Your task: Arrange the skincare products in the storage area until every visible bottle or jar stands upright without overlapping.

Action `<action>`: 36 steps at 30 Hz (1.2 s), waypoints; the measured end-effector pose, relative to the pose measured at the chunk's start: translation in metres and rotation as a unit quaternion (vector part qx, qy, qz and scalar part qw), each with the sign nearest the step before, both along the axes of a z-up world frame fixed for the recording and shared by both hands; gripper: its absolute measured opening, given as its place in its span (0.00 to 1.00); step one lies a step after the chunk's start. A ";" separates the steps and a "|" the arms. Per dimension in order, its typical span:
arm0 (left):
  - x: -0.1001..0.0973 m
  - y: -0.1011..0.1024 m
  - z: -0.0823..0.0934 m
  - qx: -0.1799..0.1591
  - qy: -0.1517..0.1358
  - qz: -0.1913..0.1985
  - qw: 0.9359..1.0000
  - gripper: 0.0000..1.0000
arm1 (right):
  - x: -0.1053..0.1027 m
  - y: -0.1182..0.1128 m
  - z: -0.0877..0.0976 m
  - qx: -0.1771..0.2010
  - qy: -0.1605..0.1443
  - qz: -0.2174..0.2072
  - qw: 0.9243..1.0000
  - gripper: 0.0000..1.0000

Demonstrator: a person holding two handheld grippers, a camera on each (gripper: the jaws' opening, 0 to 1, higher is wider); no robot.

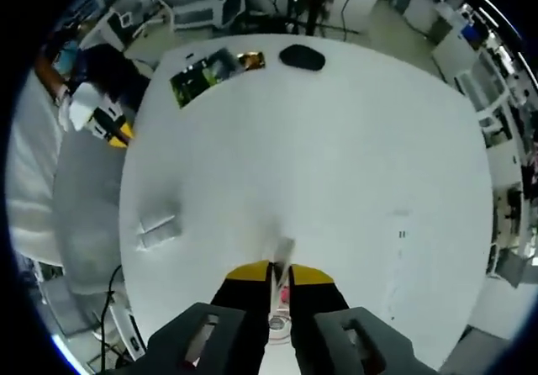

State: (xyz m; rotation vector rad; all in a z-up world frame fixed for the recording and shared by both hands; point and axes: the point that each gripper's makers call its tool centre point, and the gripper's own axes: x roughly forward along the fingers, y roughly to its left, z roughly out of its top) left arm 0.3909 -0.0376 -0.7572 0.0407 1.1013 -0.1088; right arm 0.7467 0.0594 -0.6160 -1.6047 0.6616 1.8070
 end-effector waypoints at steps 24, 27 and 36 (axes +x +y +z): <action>0.000 0.004 0.001 0.005 -0.003 0.008 1.000 0.05 | 0.018 -0.007 0.007 -0.013 -0.037 0.045 0.998 0.16; 0.000 0.004 0.001 0.005 -0.004 0.007 1.000 0.05 | 0.021 -0.003 0.021 0.015 -0.041 0.021 0.999 0.23; 0.000 0.001 0.001 0.005 -0.002 -0.001 1.000 0.05 | -0.044 -0.012 0.096 0.205 0.028 -0.136 0.969 0.25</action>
